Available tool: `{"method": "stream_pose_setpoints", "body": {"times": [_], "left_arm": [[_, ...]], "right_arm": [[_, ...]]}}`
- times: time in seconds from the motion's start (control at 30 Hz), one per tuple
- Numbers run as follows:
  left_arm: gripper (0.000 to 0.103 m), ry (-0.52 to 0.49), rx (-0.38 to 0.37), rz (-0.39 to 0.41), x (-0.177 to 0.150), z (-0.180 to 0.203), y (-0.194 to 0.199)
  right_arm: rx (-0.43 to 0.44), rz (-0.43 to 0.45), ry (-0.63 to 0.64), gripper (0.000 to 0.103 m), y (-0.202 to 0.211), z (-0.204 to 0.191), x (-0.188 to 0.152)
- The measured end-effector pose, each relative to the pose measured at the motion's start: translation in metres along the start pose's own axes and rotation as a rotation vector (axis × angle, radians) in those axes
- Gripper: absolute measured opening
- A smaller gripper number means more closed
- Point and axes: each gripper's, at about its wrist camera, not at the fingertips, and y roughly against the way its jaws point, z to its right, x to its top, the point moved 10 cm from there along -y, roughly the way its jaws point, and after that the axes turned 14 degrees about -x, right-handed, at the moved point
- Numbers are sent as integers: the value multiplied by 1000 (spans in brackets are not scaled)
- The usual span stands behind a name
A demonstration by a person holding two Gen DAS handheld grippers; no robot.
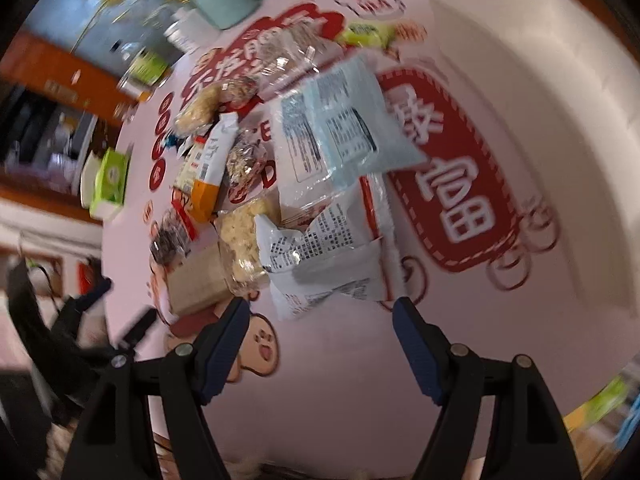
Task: Organize snacks
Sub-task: 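Grasp the brown wafer bar with the left tool while the right tool grasps the white printed bag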
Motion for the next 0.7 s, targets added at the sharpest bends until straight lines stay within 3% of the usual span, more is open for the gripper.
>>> {"method": "stream_pose_setpoints", "body": {"times": [0.2, 0.43, 0.57, 0.7], "left_arm": [[102, -122, -18, -76, 7, 6, -32], [102, -160, -45, -125, 11, 3, -51], [102, -159, -50, -142, 11, 1, -58], [102, -151, -59, -143, 12, 4, -61]], "right_arm": [[106, -100, -221, 75, -25, -13, 7], [75, -167, -387, 75, -53, -9, 14], [47, -141, -378, 74, -58, -8, 21], [-26, -30, -249, 60, -48, -9, 33]]}}
